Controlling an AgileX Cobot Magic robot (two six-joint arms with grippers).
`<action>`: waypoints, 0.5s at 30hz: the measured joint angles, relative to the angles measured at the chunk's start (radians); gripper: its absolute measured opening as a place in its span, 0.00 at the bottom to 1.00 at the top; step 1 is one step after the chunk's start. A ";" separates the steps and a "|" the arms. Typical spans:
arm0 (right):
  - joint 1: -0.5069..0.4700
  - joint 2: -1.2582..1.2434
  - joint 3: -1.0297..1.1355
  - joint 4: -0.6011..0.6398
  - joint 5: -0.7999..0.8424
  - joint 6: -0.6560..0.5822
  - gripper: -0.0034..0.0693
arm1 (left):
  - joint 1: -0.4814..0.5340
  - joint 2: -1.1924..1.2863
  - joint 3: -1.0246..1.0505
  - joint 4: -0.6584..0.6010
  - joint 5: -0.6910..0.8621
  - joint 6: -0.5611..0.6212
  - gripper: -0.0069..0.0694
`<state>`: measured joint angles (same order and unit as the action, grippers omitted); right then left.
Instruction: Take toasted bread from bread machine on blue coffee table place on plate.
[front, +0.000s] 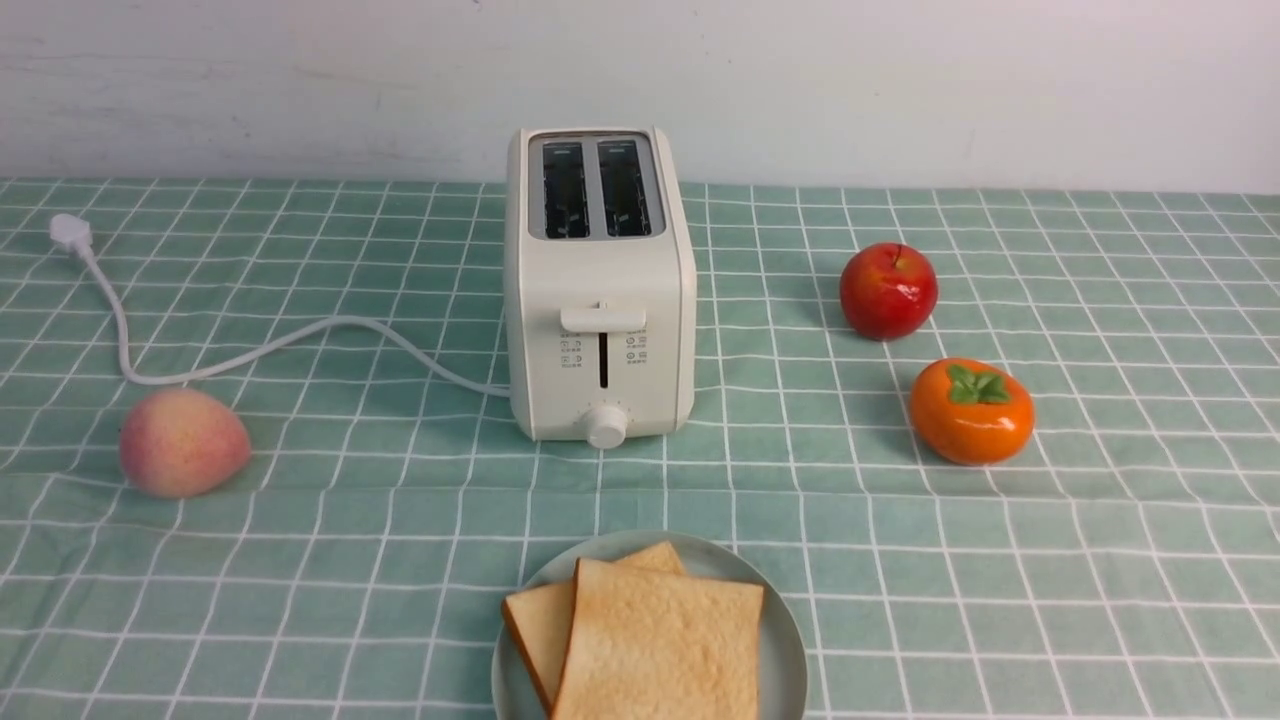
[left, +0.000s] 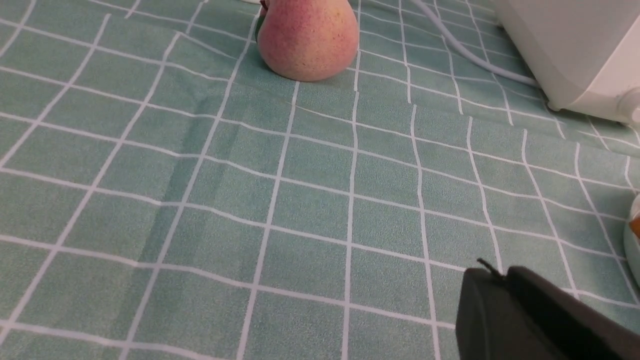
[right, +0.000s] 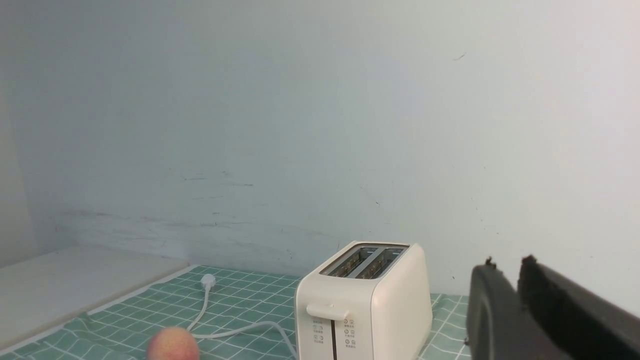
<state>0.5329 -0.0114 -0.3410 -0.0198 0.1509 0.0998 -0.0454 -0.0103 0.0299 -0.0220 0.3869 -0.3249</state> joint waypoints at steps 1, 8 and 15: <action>0.000 0.000 0.000 0.000 0.000 0.000 0.16 | 0.000 0.000 0.000 0.000 0.000 0.000 0.14; 0.000 0.000 0.004 -0.002 0.002 0.000 0.17 | 0.000 0.000 0.000 0.000 -0.001 0.000 0.14; -0.221 -0.001 0.162 -0.017 0.052 0.000 0.19 | 0.000 0.000 0.000 0.000 -0.001 0.000 0.14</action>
<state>0.3119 -0.0123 -0.1788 -0.0370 0.2029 0.0998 -0.0454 -0.0103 0.0299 -0.0220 0.3860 -0.3249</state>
